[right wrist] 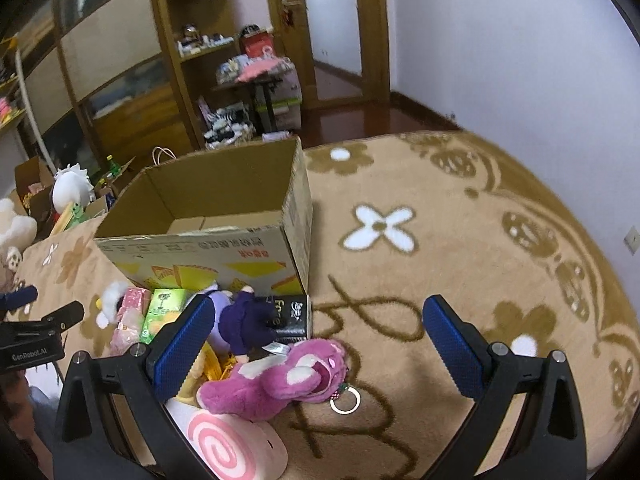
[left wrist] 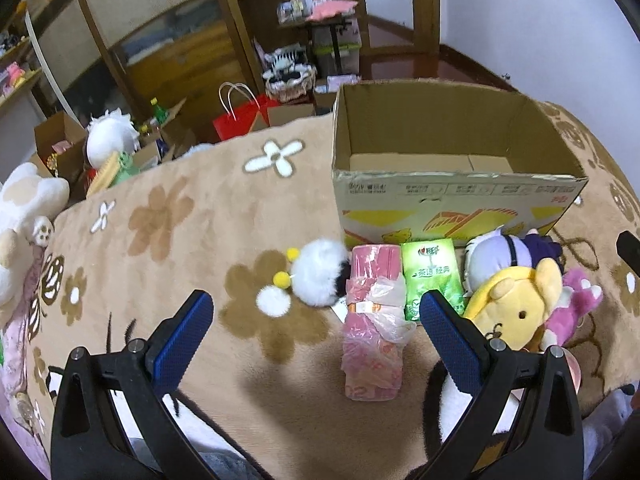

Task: Organize soft objects
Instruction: 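Lower the left tool onto the pink wrapped roll while the right tool closes on the pink bear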

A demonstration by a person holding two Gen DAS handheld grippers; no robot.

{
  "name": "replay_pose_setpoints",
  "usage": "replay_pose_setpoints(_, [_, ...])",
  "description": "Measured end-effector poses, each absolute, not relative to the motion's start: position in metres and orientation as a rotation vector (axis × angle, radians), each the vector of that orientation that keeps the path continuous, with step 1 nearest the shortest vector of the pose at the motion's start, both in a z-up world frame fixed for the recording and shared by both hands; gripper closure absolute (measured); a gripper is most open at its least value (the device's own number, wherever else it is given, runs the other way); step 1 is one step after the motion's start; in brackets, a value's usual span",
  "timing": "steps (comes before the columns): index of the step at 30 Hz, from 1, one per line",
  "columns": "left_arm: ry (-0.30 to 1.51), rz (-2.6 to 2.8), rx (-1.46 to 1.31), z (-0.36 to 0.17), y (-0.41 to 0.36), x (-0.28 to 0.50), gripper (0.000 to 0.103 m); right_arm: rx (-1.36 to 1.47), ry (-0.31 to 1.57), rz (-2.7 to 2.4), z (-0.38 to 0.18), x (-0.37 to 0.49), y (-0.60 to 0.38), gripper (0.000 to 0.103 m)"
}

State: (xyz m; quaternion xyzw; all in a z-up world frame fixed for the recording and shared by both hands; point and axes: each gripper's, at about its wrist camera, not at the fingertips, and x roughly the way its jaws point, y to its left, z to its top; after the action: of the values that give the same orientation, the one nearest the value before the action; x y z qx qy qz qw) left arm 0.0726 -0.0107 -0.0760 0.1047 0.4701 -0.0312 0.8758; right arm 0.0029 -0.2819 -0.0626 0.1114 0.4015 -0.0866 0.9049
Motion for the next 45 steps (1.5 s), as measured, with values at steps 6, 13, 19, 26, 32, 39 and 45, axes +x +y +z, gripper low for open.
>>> replay_pose_setpoints(6, [1.057,-0.058,0.214,-0.096,-0.013,0.086,0.001,0.294,0.905,-0.194,-0.084,0.013,-0.291,0.000])
replay_pose_setpoints(13, [1.122,-0.054,0.202,-0.117,-0.015,0.097,0.001,0.342,0.988,-0.192,-0.103,0.020,-0.295,0.000])
replay_pose_setpoints(19, [1.170,-0.068,0.205,-0.132,-0.019,0.102,0.001,0.359,1.043,-0.187,-0.115,0.024,-0.294,0.000])
replay_pose_setpoints(26, [1.213,-0.091,0.215,-0.146,-0.025,0.106,0.001,0.374,1.105,-0.177,-0.130,0.028,-0.294,0.002])
replay_pose_setpoints(32, [1.244,-0.104,0.229,-0.158,-0.028,0.110,0.001,0.393,1.152,-0.140,-0.141,0.034,-0.293,0.019])
replay_pose_setpoints(39, [1.279,-0.106,0.178,-0.165,-0.024,0.114,0.002,0.435,1.167,-0.080,-0.147,0.038,-0.289,0.036])
replay_pose_setpoints(45, [1.307,-0.130,0.125,-0.171,-0.018,0.115,0.015,0.431,1.166,-0.063,-0.146,0.036,-0.285,0.042])
